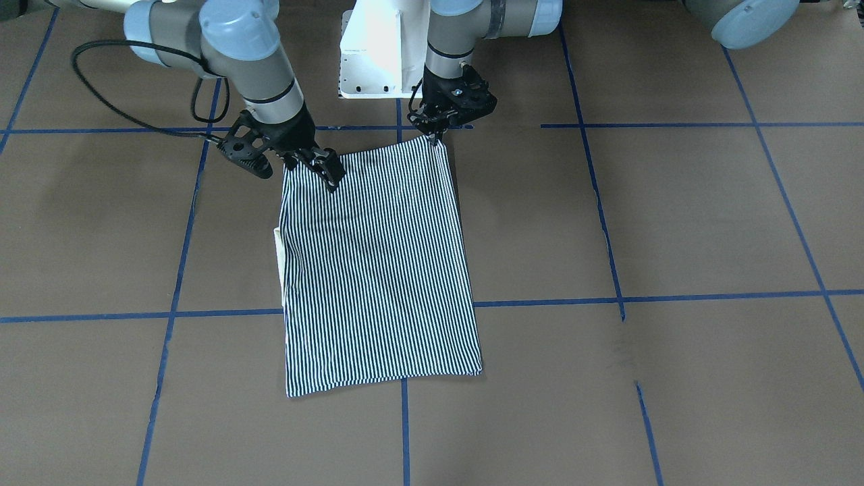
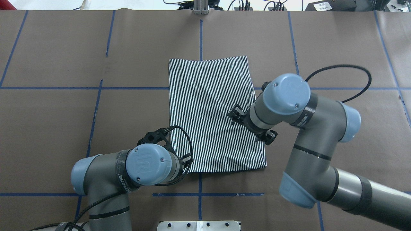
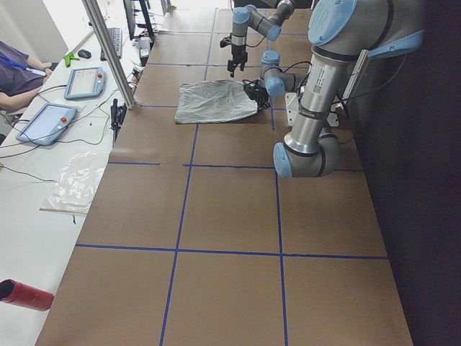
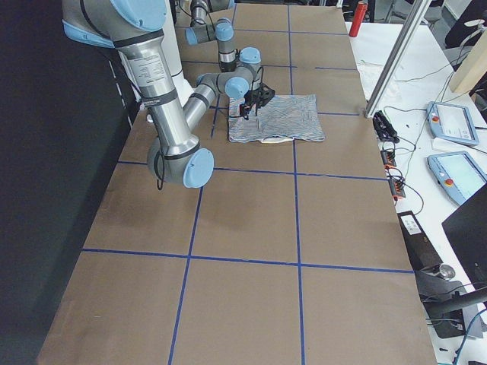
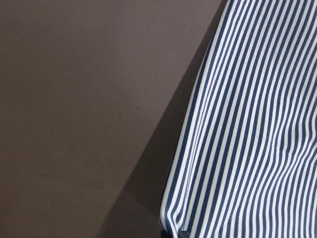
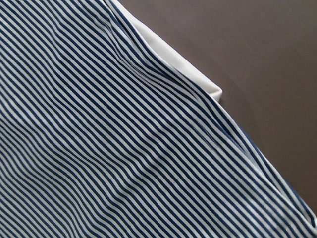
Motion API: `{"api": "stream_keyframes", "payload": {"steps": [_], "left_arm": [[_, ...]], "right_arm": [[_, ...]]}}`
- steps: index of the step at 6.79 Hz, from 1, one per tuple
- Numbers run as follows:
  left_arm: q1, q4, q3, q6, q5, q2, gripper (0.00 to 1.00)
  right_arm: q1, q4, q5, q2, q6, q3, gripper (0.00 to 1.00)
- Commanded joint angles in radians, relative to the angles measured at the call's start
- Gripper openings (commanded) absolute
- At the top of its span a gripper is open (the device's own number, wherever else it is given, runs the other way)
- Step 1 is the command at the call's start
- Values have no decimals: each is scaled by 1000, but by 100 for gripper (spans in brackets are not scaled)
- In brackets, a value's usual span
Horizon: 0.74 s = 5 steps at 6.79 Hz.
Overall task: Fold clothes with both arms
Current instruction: 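Lower the right gripper to the shirt's near side edge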
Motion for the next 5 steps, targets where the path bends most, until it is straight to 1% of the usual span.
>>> {"api": "stream_keyframes", "payload": {"steps": [1,2,5], "left_arm": [[0,0,-20,0,1,-2,0],[0,0,-29,0,2,-5,0],[3,-2,-43,0,1,-6,0]], "right_arm": [[-104,0,-105,-3,169,-24,100],[-136,0,-137,-3,192,-47,100],[-142,0,-142,-32,192,-72,100]]}}
